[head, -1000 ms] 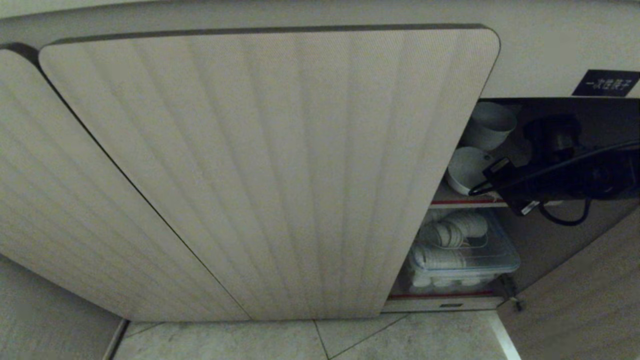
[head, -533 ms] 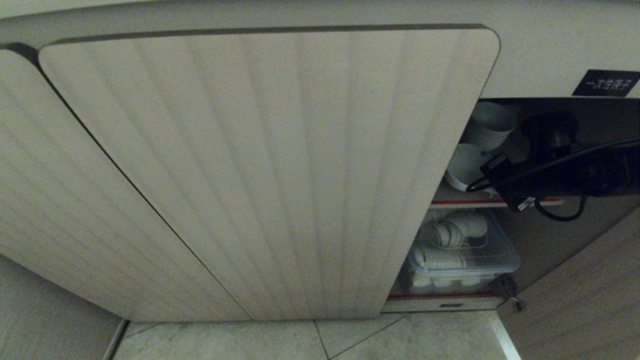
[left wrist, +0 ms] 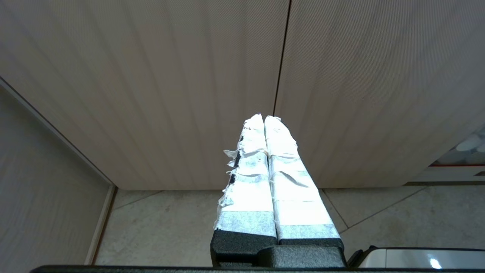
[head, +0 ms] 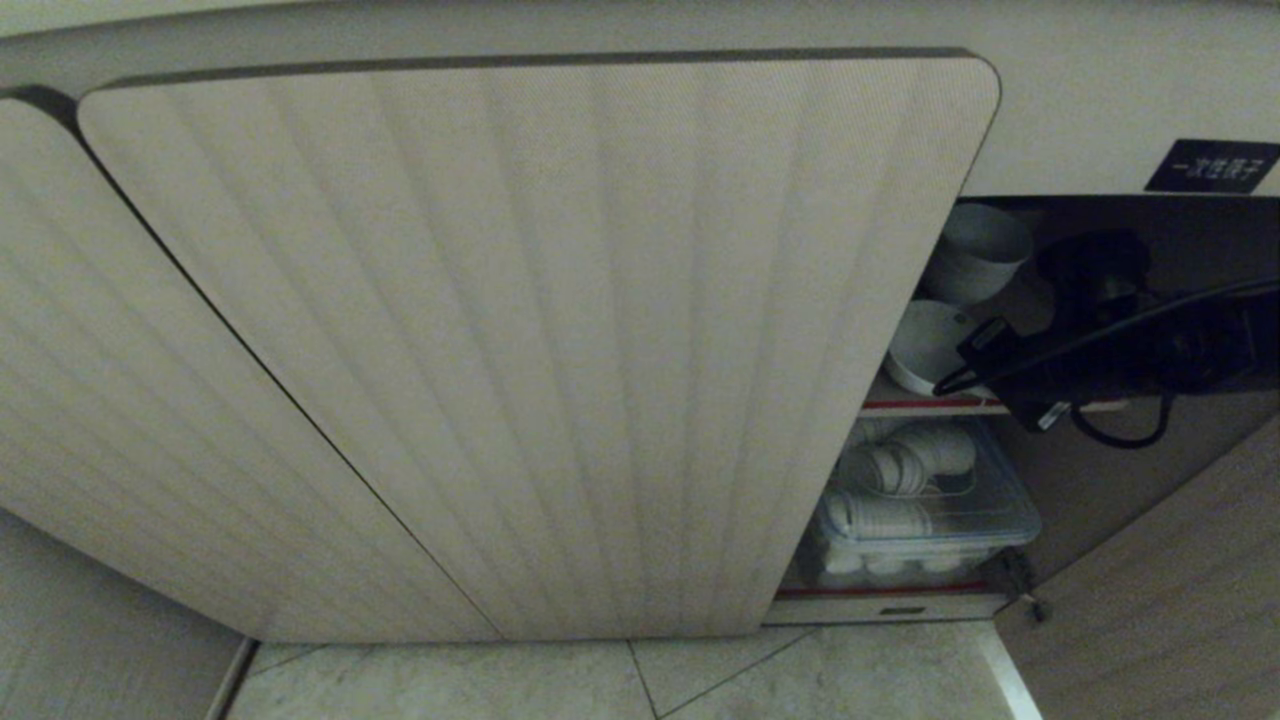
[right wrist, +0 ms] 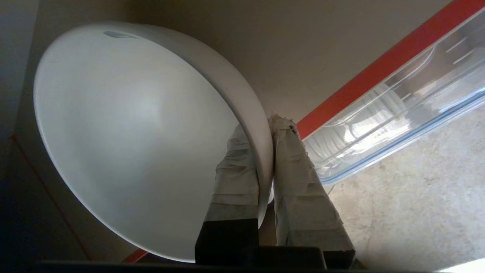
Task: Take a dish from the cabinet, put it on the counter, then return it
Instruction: Put it back into the cabinet
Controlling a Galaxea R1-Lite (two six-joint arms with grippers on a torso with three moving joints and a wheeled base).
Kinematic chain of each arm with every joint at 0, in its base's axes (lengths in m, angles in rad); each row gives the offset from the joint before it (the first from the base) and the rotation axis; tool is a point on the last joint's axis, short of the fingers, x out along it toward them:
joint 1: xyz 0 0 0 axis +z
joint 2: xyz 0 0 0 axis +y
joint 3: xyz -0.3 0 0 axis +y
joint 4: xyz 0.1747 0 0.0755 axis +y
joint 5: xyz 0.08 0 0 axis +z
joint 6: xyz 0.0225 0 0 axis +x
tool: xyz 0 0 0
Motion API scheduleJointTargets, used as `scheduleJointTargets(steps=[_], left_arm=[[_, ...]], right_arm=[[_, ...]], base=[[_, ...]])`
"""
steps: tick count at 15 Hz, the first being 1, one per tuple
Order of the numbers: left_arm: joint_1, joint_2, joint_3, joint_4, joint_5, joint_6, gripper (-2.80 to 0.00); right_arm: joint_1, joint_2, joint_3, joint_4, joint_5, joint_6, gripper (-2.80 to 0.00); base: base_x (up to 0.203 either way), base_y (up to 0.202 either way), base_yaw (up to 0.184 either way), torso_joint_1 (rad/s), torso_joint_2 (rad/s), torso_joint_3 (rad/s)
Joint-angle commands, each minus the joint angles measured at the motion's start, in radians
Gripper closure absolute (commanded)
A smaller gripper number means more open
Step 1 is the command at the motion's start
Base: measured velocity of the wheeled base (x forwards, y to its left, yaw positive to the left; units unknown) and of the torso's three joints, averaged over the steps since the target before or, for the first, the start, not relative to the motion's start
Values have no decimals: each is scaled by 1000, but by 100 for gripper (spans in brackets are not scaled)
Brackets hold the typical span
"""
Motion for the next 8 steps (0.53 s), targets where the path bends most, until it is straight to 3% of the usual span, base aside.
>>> scheduleJointTargets(steps=[1, 8], left_arm=[[0, 0, 0, 0, 0, 0, 0], [0, 0, 0, 0, 0, 0, 0]], right_arm=[[1, 8, -3, 1, 1, 0, 0], [-4, 36, -58, 6, 19, -18, 0]], base=[[0, 0, 0, 0, 0, 0], [0, 0, 0, 0, 0, 0]])
